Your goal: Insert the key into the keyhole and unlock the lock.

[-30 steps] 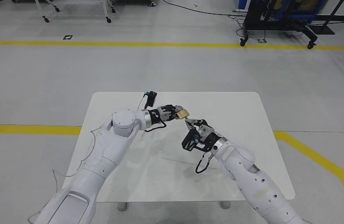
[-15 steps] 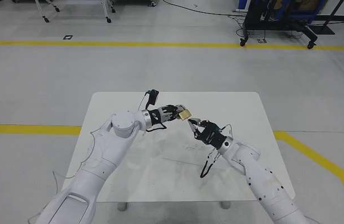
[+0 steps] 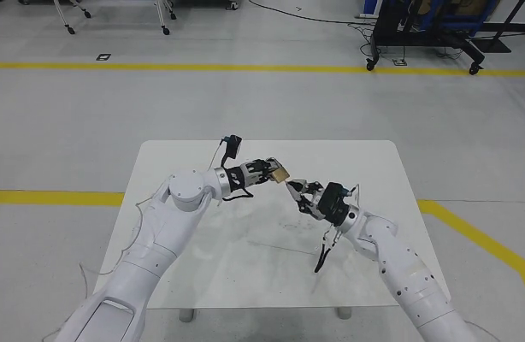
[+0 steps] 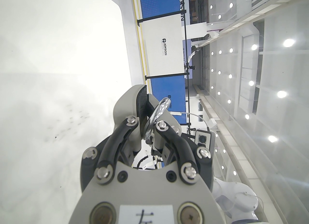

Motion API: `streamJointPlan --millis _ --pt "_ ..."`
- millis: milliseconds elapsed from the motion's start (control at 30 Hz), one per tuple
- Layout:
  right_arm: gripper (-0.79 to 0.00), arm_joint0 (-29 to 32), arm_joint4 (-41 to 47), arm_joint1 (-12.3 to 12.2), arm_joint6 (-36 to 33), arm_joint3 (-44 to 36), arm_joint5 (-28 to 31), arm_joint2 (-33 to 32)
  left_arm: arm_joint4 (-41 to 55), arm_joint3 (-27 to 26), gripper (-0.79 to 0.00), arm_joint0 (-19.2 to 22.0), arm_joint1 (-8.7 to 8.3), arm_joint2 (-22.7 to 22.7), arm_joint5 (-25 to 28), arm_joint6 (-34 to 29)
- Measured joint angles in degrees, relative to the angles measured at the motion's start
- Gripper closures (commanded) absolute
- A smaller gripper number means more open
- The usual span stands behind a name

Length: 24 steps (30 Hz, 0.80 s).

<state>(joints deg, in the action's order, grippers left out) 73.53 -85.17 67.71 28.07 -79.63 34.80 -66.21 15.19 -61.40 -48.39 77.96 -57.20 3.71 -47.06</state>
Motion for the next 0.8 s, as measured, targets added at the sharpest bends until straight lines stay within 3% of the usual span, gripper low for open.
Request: streamJointPlan --millis 33,67,133,167,267,567,600,633,667,800 --pt "-0.015 0.3 -1.0 -0.1 0.1 -0.5 -0.8 -0.1 0.0 0.0 0.0 0.0 -0.01 0.0 0.0 0.0" --pt "-0.151 0.8 -2.3 -0.2 0.2 -1.3 -1.9 -0.2 0.0 -0.1 0.0 -0.1 -0.01 -0.1 0.0 -0.1" --pt "-0.326 1.5 -4.4 -0.4 0.4 -2.6 -3.6 -0.4 0.3 -0.1 0.0 -0.1 -0.01 -0.1 -0.1 -0.1" --pt "-0.369 2.1 -5.8 -0.5 0.4 -3.5 -5.0 -0.6 0.6 -0.1 0.0 -0.2 -0.01 -0.2 -0.2 -0.2" --pt "-0.409 3.7 -9.4 -0.8 0.0 -5.9 -8.7 -1.2 1.4 0.0 0.0 -0.2 0.02 -0.4 -0.3 -0.5" --pt "-0.397 8.0 -19.1 -1.6 -5.2 -12.3 -16.1 -2.5 2.6 0.5 0.0 0.0 0.06 -0.6 -0.6 -1.9" --pt "-0.505 8.2 -20.7 -1.6 -6.3 -12.9 -17.2 -2.4 2.6 0.5 0.0 0.0 0.06 -0.6 -0.6 -2.0" --pt "-0.557 8.5 -22.4 -1.6 -7.4 -13.6 -18.3 -2.2 2.7 0.6 0.0 0.0 0.07 -0.5 -0.6 -2.2" --pt "-0.785 9.0 -24.1 -1.6 -8.5 -14.5 -19.6 -1.9 2.8 0.7 0.0 0.1 0.08 -0.5 -0.5 -2.5" --pt "-0.785 10.1 -22.1 -2.0 -4.0 -15.7 -17.4 -2.9 2.6 0.9 0.0 0.3 0.09 -0.3 -0.4 -3.3"
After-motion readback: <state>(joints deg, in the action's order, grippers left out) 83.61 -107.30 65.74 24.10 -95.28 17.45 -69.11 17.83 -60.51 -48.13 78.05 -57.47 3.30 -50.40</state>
